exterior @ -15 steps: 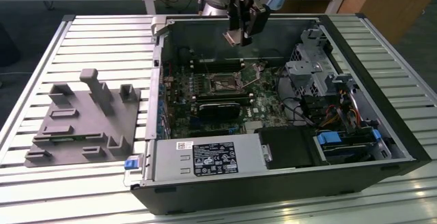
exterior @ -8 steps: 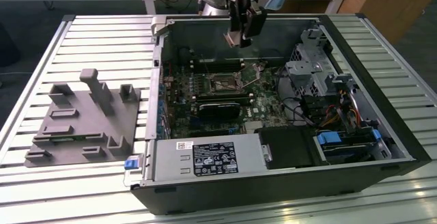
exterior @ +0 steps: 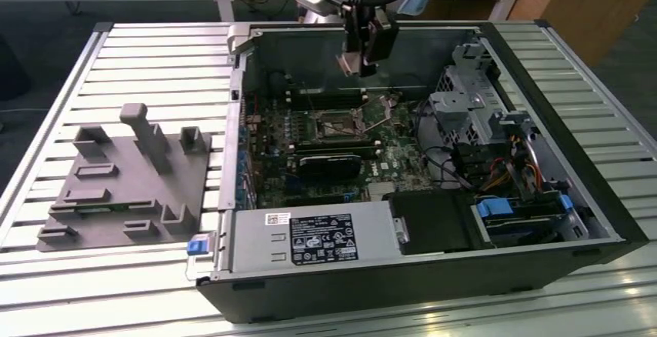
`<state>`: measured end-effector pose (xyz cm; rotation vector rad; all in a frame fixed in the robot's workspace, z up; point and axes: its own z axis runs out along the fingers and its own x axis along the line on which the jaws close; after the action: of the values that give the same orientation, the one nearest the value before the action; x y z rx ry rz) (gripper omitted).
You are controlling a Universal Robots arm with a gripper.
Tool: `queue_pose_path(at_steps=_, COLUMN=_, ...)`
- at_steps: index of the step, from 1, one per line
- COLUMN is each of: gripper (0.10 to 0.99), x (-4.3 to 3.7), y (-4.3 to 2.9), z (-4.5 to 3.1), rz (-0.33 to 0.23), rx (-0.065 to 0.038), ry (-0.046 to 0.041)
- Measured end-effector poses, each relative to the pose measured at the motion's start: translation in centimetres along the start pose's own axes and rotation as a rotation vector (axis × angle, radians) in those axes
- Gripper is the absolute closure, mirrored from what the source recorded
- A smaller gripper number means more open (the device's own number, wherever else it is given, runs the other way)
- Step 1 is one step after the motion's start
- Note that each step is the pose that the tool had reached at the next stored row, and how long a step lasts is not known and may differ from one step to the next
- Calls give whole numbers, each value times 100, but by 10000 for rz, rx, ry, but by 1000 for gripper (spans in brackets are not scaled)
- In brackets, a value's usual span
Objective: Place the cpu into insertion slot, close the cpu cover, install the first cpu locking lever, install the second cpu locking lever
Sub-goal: 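Place the cpu into insertion slot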
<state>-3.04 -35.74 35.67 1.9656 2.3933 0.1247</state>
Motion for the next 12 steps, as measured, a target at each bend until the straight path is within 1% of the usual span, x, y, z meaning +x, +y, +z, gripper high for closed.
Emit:
queue_pose_path(at_steps=2, gripper=549, x=0, y=-1, z=17, rz=-1, rx=2, ry=-7)
queue_pose_path(at_steps=4, gripper=549, x=-1, y=-4, z=36, rz=-2, rx=7, ry=-37)
queue_pose_path(at_steps=8, gripper=549, x=0, y=-8, z=93, rz=19, rx=-31, ry=-67)
queue_pose_path(at_steps=10, gripper=549, x=0, y=-11, z=124, rz=239, rx=-33, ry=-99)
queue_pose_path(at_steps=12, gripper=549, x=0, y=-14, z=157, rz=572, rx=-37, ry=-131)
